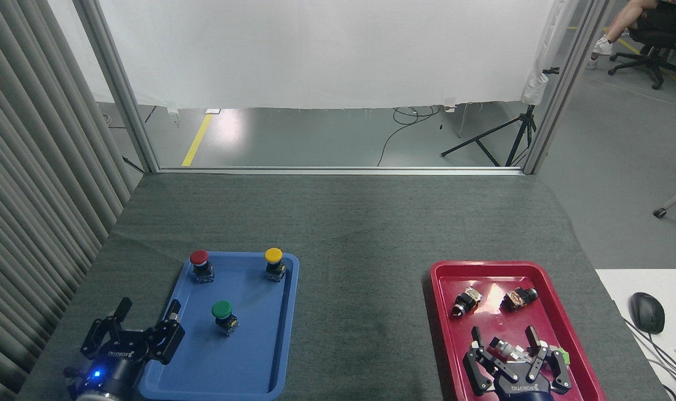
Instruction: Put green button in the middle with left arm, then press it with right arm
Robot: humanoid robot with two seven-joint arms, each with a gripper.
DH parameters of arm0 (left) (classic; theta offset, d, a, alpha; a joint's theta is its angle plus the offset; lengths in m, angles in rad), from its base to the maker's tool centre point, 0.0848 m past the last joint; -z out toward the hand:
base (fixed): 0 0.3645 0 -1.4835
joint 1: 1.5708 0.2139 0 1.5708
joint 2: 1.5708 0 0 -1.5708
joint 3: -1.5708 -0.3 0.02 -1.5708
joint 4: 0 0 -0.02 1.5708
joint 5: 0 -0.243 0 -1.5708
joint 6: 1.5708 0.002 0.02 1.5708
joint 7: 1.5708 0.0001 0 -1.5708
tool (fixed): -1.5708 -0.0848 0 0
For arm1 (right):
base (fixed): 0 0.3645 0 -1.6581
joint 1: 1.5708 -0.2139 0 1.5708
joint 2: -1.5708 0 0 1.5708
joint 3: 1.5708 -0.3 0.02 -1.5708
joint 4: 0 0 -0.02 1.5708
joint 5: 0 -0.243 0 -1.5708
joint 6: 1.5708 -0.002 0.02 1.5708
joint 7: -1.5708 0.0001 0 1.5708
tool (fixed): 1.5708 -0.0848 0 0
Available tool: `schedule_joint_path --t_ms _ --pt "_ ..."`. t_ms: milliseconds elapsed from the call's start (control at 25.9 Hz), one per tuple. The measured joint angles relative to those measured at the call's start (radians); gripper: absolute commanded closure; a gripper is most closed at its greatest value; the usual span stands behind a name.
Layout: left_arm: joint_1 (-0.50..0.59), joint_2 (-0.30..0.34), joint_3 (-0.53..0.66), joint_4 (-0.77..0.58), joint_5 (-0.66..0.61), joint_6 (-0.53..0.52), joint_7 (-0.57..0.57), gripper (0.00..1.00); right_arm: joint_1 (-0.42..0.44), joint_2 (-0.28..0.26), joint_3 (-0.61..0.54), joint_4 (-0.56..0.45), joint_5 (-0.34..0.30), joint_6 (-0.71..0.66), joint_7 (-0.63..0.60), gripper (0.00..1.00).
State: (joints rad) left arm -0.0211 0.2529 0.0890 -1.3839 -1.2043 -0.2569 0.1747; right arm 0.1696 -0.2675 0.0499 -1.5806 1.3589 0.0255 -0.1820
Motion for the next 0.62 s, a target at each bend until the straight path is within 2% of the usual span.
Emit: schedule_joint_path --t_ms 619 --pt "0.004 -0.006 -0.007 -0.020 0.000 -0.008 0.001 0.01 0.006 -0.020 -0.040 -0.005 -0.007 -0.053 0.007 0.00"
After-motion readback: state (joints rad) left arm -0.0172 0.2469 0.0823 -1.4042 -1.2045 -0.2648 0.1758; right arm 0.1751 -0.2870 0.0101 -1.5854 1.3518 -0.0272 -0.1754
